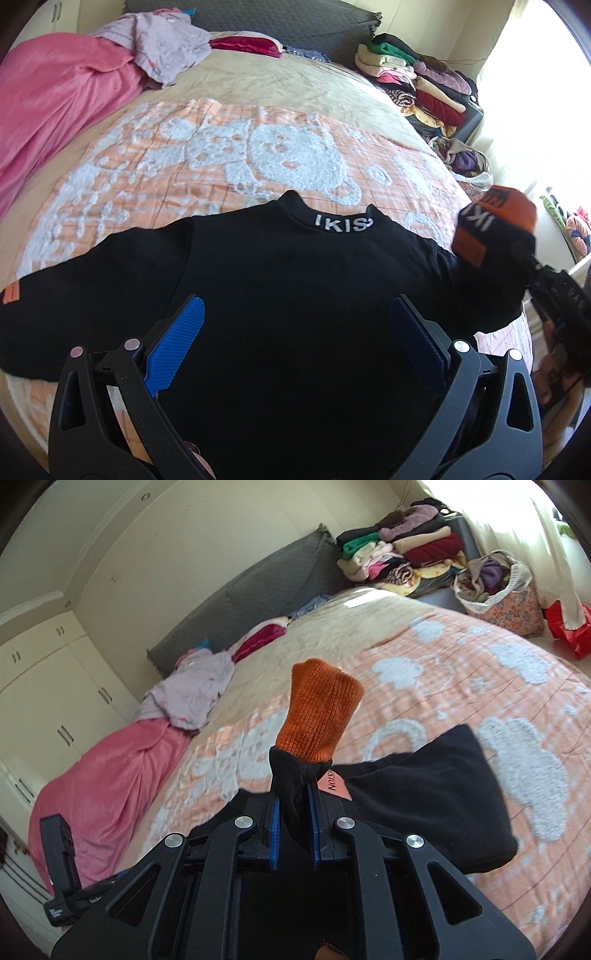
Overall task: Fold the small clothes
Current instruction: 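Lift the sleeve with the right tool and fold it across the shirt front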
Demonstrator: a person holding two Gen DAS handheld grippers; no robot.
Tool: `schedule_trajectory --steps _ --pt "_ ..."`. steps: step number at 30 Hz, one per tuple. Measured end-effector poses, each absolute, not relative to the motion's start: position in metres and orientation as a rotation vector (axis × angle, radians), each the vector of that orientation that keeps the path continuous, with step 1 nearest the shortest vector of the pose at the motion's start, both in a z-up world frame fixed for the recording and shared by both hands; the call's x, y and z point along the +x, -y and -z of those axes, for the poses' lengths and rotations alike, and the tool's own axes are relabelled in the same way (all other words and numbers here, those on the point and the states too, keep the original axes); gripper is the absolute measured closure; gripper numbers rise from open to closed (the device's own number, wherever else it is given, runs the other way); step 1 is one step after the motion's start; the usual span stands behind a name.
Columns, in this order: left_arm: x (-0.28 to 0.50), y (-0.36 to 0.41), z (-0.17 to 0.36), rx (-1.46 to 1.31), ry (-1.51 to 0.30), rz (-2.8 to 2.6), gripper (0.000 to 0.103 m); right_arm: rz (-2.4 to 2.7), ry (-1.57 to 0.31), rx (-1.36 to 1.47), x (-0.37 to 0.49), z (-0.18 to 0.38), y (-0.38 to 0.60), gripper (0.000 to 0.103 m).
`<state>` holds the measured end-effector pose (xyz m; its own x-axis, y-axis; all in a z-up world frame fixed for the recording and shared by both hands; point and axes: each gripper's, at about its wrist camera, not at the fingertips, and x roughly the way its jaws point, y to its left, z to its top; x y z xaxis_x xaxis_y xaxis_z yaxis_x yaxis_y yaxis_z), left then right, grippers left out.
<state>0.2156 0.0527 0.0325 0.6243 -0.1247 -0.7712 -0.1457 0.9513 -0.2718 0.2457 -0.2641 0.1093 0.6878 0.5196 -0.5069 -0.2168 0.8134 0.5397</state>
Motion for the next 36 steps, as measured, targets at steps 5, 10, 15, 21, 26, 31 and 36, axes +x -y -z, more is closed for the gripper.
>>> schedule_trajectory --steps 5,10,15,21,26,31,36 --pt "0.209 -0.068 -0.026 -0.368 -0.914 -0.018 0.008 -0.457 -0.735 0.389 0.245 -0.092 0.218 0.091" --pt "0.201 -0.085 -0.020 -0.403 -0.919 -0.031 0.008 -0.472 -0.770 0.353 0.246 -0.071 0.187 0.091" --pt "0.196 -0.097 -0.016 -0.433 -0.916 -0.035 0.008 -0.490 -0.814 0.334 0.245 -0.053 0.166 0.089" --pt "0.194 -0.104 -0.008 -0.468 -0.926 -0.034 0.008 -0.552 -0.856 0.320 0.242 -0.041 0.153 0.071" --pt "0.196 -0.104 0.000 -0.506 -0.941 -0.018 0.008 -0.632 -0.884 0.328 0.232 -0.040 0.152 0.057" --pt "0.206 -0.096 0.011 -0.505 -0.972 -0.007 0.008 -0.664 -0.873 0.381 0.217 -0.046 0.172 0.048" --pt "0.214 -0.083 0.025 -0.550 -1.012 0.034 0.010 -0.545 -0.863 0.366 0.211 -0.051 0.206 0.040"
